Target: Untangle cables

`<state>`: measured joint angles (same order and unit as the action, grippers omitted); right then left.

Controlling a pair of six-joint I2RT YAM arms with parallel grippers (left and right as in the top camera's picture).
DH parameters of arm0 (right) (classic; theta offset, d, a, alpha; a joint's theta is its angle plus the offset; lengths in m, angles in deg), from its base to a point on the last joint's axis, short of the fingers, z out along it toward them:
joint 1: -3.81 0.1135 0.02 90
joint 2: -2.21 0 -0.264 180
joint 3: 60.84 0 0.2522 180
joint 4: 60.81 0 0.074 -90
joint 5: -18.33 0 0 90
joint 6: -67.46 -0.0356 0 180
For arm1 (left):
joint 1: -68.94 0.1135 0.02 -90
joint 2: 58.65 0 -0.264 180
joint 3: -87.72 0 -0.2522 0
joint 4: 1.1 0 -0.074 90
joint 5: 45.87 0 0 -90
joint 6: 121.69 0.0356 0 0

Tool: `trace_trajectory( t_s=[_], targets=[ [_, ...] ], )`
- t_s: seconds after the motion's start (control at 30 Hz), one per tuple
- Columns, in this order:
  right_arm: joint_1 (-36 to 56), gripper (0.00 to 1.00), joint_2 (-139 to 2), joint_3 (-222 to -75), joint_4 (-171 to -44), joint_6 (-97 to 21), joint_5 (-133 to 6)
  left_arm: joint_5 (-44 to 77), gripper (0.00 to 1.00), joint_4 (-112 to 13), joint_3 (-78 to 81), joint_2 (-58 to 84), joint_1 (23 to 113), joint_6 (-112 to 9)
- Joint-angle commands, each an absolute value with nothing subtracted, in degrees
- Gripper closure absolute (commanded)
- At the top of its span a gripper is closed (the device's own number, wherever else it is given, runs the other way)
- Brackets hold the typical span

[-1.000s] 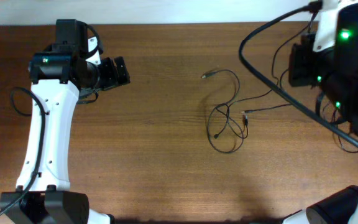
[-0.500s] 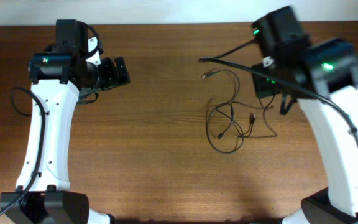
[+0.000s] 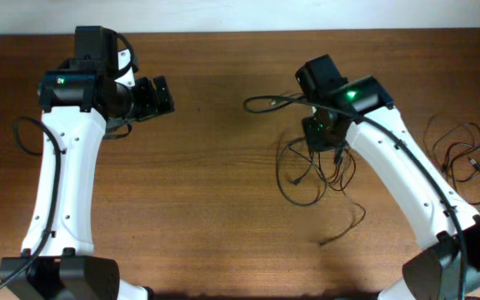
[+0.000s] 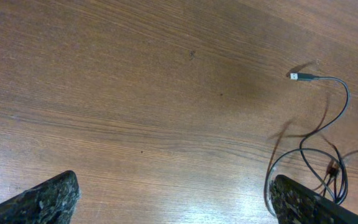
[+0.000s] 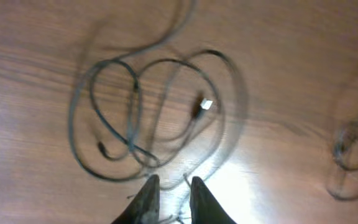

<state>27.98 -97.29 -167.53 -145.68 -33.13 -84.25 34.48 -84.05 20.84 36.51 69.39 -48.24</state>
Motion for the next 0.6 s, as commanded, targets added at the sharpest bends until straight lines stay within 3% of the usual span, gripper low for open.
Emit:
trace_trajectory(
  t_s=[0.0, 0.23, 0.57],
  targets=[
    [28.06, 0.79, -96.76, -162.35, -140.31, -33.96, -79.84, 34.76, 0.01, -83.92, 21.27, 36.64, 69.49, -48.40],
    [28.06, 0.72, -96.92, -154.48, -128.15, -33.96, -79.82, 34.74, 0.01, -83.92, 21.27, 36.64, 69.47, -48.40],
    [28.06, 0.72, -101.64, -153.89, -121.18, -33.96, -79.82, 34.76, 0.01, -83.92, 21.27, 36.64, 69.49, -48.40]
  ],
)
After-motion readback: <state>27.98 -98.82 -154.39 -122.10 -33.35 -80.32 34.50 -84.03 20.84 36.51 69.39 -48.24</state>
